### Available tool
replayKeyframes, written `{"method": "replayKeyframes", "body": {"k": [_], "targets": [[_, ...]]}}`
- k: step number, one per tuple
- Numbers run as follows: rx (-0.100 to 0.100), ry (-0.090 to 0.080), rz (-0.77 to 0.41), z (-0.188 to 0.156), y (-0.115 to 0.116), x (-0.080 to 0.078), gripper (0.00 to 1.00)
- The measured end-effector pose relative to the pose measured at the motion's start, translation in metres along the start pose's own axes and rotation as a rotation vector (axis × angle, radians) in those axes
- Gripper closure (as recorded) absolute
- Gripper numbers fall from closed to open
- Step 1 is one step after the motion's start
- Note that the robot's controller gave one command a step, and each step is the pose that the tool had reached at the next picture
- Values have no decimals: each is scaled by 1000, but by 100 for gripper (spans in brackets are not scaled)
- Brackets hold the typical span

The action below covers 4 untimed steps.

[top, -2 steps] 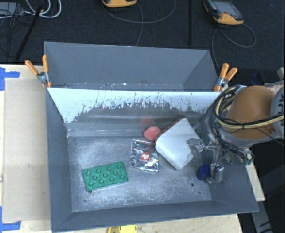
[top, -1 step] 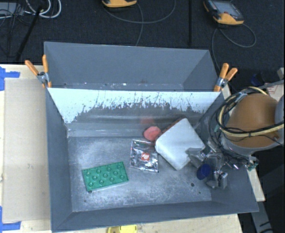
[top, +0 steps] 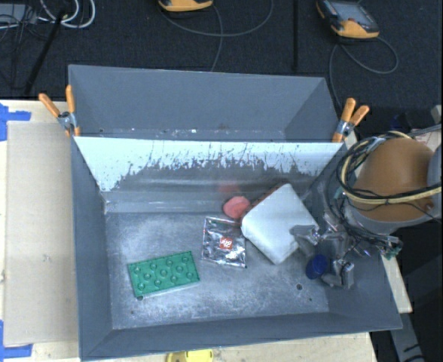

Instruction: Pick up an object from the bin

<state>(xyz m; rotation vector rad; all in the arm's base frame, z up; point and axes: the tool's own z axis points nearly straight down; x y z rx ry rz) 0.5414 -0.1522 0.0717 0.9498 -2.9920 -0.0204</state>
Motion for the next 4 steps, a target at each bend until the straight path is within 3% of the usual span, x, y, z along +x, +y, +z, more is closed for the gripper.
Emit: {"method": "replayKeyframes", "body": {"k": [2,3,4], "targets": [[-3,-1,-2,-2,1,-2,0],[-1,-2,-4,-3,0,-3,100],[19,-3,-6,-88,1,-5,100]]}}
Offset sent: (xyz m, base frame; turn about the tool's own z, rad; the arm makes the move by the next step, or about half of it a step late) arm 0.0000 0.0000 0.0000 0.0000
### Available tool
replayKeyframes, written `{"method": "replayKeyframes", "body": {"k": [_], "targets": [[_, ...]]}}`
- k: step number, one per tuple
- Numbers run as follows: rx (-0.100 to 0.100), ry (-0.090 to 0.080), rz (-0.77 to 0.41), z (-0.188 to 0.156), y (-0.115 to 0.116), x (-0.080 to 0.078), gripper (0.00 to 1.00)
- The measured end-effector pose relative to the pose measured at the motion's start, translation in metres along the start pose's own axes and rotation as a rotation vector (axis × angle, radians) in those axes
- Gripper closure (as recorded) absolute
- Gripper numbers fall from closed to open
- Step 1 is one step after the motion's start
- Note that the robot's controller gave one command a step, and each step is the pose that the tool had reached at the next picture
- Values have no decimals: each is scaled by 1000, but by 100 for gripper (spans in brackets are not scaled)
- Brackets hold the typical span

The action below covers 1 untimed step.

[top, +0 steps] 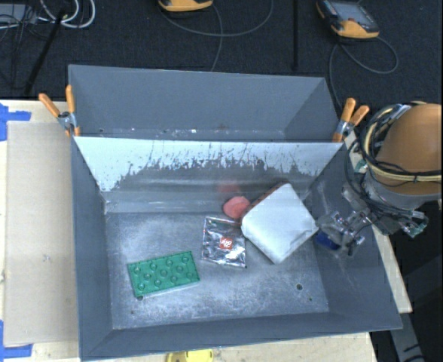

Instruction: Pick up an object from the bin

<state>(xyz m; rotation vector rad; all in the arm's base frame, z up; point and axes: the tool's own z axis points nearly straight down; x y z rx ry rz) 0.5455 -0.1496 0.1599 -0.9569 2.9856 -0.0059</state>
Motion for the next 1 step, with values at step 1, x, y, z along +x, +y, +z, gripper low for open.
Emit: {"method": "replayKeyframes", "body": {"k": [1], "targets": [[-5,3,1,-9,0,-1,100]]}}
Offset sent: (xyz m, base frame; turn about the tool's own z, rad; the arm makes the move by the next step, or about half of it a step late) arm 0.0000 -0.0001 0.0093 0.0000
